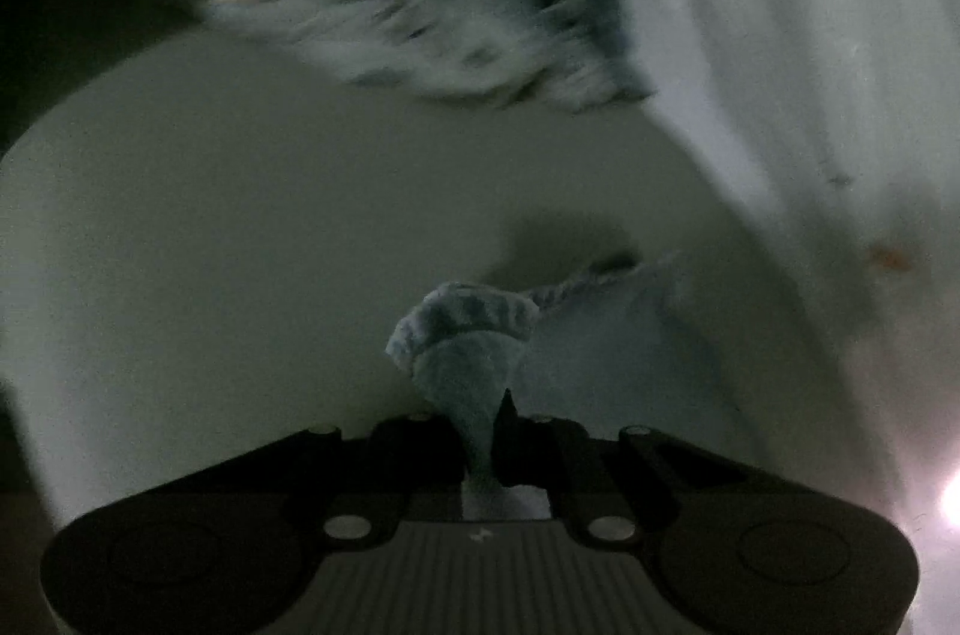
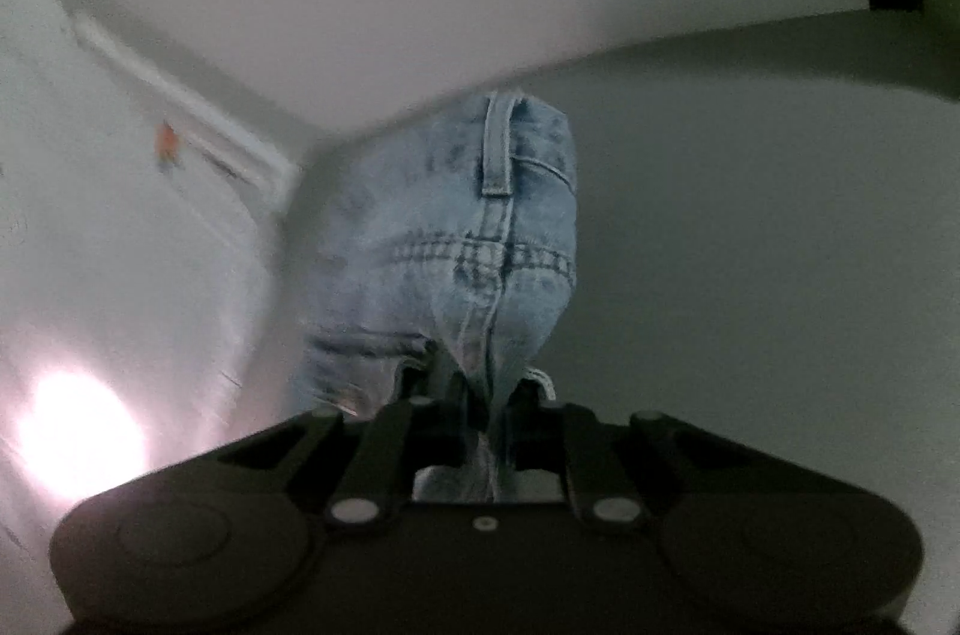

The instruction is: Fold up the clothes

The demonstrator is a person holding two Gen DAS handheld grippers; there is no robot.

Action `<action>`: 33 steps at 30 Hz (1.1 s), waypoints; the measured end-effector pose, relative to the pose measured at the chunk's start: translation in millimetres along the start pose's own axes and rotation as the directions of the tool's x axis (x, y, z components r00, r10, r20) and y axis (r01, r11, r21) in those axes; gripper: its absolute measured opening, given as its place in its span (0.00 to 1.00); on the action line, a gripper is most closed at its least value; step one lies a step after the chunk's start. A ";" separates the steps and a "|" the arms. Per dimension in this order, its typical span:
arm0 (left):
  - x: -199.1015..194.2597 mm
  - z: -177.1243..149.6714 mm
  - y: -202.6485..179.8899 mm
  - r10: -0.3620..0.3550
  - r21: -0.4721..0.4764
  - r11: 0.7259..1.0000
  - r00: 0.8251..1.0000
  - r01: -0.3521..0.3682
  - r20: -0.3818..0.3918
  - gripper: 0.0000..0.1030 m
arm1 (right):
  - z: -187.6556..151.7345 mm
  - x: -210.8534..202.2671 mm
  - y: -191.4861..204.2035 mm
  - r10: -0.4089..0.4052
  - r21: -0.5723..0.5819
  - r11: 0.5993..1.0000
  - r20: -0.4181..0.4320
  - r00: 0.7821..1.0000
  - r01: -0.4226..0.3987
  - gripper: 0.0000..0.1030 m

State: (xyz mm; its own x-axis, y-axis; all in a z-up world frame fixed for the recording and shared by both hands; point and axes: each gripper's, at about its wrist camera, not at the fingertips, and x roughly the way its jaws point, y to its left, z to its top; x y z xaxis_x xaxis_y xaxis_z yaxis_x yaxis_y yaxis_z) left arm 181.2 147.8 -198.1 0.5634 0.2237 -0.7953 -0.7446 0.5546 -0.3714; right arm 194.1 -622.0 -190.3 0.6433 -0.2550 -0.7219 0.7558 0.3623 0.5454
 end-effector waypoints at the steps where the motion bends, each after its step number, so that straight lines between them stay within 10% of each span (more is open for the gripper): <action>1: 2.5 -8.7 12.9 0.015 -0.028 0.999 1.000 -0.016 -0.011 0.15 | -2.6 4.0 1.5 -0.029 -0.067 0.997 -0.013 1.000 0.028 0.19; 4: 0.7 -12.7 22.0 0.009 -0.035 0.999 1.000 -0.009 -0.005 0.20 | -18.0 -1.1 16.6 -0.078 -0.277 0.958 0.014 0.997 0.078 0.36; 7: -10.7 -8.2 -3.7 0.003 0.165 0.986 0.999 -0.010 0.041 0.22 | -39.9 -18.0 30.6 -0.070 -0.438 0.895 0.049 0.996 0.085 0.57; 12: -16.4 -9.3 -25.0 -0.016 0.343 0.939 0.997 -0.009 0.070 0.22 | -87.2 -45.1 29.4 -0.040 -0.578 0.815 0.028 0.999 0.049 0.58; 20: -33.0 -3.0 -37.9 -0.003 0.431 0.902 0.999 -0.012 0.034 0.19 | -137.4 -67.3 12.6 -0.040 -0.584 0.812 -0.033 0.999 0.013 0.59; 26: -45.2 -9.0 -72.7 0.026 0.583 0.809 0.996 -0.075 0.091 0.22 | -149.5 -73.5 4.7 -0.031 -0.528 0.849 -0.037 0.999 0.006 0.59; 33: -18.5 4.6 -32.6 0.029 0.396 0.918 0.999 -0.016 -0.028 0.17 | -155.7 -82.7 -1.7 -0.013 -0.492 0.871 -0.034 0.999 -0.006 0.59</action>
